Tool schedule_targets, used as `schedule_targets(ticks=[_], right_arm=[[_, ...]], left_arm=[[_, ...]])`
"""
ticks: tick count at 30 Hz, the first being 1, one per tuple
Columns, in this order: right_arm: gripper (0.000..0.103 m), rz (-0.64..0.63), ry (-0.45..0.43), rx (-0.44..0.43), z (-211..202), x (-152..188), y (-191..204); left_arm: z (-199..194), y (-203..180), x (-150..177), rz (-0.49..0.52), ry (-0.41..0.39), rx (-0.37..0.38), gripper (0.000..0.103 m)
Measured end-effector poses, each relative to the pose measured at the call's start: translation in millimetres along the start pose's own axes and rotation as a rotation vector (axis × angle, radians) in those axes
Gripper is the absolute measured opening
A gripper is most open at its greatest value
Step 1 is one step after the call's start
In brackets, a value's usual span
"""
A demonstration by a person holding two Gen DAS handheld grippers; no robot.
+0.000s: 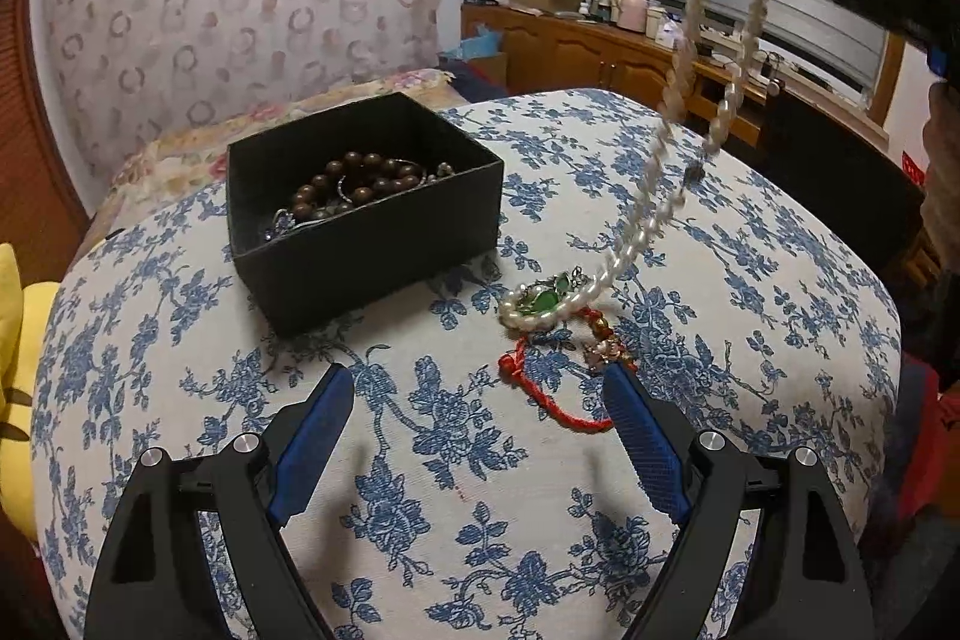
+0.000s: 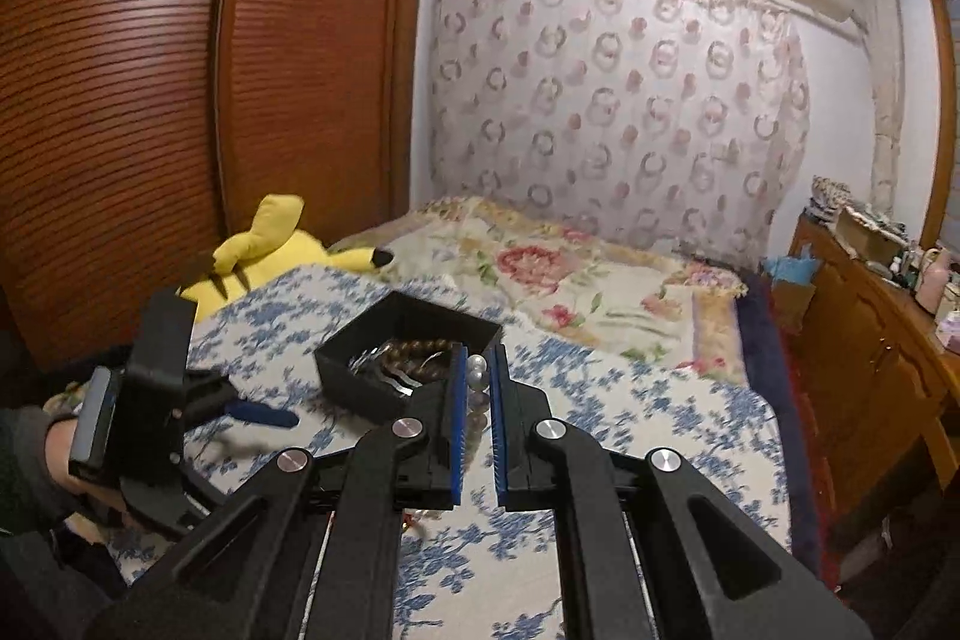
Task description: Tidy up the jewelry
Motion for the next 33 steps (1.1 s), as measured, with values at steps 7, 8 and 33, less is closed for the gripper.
schedule_targets(ticks=[7,8,33], right_arm=[[0.008,0.017,-0.047,0.048,-15.9,-9.6,-20.5],[0.008,0.017,-0.05,0.052,-16.7,-11.5,-20.3],[0.008,0.02,-0.113,0.066,-39.2,-27.7,-43.2]], left_arm=[[7.7,-9.4,-0.2,0.013,0.026,0.01,0.081],[8.9,-11.0,-0.4,0.018,0.027,0.01,0.078],[30.5,-27.6,-24.2,0.015,0.064,0.046,0.044]])
Point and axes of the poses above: each gripper's, at about its wrist camera, not at the fingertips, and z roughly the way its jaws point, y to its left, x to its underside, the point moved 9 cm from there along z, roughly the way its jaws point, and after that the axes turned 7 degrees about -z, right-handed, at the moved point
